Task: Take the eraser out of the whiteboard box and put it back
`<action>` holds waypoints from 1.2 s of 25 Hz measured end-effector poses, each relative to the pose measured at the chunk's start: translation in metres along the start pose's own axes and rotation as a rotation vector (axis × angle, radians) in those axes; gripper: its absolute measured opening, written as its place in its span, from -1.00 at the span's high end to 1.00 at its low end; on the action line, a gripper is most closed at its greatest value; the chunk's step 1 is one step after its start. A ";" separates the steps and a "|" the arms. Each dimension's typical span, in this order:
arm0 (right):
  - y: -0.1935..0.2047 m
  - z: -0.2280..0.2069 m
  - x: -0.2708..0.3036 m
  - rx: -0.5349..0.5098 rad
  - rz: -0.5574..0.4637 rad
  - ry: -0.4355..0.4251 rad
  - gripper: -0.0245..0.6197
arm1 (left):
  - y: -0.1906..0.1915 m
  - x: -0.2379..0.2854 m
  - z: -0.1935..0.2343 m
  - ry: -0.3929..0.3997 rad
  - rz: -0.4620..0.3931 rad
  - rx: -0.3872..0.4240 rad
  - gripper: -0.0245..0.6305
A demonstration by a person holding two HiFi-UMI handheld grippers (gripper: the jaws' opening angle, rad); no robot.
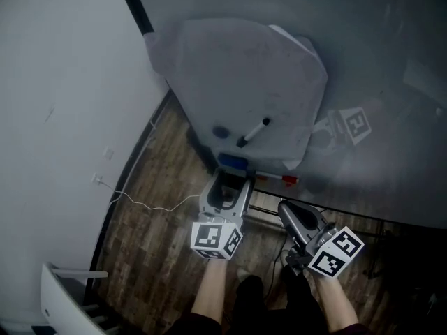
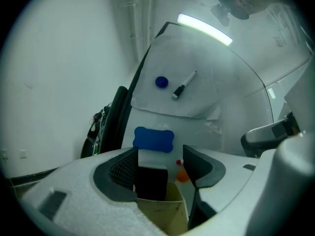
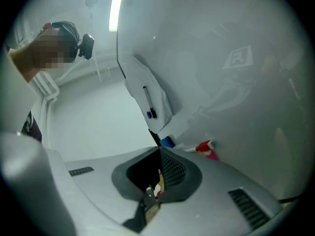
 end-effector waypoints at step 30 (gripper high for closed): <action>-0.090 0.062 0.020 -0.074 -0.018 -0.311 0.91 | -0.132 -0.076 -0.070 -0.019 -0.023 0.122 0.70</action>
Point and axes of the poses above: the fingertips, and each gripper's own axes: x forward along the fingers, z to its left, y out of its underside, the point moved 3 cm from there along -x, backward along the fingers, and after that the axes turned 3 degrees about z, right-handed, at the moved point
